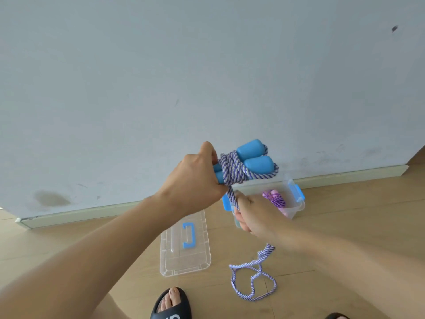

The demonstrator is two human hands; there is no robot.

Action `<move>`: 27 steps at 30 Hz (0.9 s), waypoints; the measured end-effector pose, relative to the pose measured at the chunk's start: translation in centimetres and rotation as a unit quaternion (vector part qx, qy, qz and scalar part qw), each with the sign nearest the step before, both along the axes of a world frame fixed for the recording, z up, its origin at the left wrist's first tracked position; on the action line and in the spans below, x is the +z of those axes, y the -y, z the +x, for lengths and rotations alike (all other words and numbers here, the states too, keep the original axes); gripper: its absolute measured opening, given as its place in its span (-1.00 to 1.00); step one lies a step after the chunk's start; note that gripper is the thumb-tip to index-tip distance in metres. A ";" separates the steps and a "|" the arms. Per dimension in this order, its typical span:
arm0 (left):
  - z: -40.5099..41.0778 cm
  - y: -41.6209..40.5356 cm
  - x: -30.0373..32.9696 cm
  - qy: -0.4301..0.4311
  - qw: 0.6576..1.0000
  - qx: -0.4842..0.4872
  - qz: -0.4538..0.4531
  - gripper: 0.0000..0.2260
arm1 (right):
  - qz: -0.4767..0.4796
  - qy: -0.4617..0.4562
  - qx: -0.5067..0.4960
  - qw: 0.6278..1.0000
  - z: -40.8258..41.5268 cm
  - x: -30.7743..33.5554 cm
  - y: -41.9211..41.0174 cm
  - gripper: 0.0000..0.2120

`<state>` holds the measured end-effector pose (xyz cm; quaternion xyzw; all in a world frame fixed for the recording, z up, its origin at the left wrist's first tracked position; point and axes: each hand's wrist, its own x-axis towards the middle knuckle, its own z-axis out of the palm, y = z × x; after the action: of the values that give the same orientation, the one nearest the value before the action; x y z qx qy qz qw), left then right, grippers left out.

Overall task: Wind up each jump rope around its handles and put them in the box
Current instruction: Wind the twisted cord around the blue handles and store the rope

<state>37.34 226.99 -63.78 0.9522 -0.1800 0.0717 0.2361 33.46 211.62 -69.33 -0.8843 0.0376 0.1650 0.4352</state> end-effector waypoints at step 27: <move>-5.9 1.7 1.6 0.022 0.979 -0.193 0.067 -0.44 | -0.021 0.038 0.166 0.985 4.7 4.4 3.8 -0.58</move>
<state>31.48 225.32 -62.18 0.9115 -0.3696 0.0334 0.1776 38.15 207.81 -64.98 -0.8927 -0.1228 0.2008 0.3842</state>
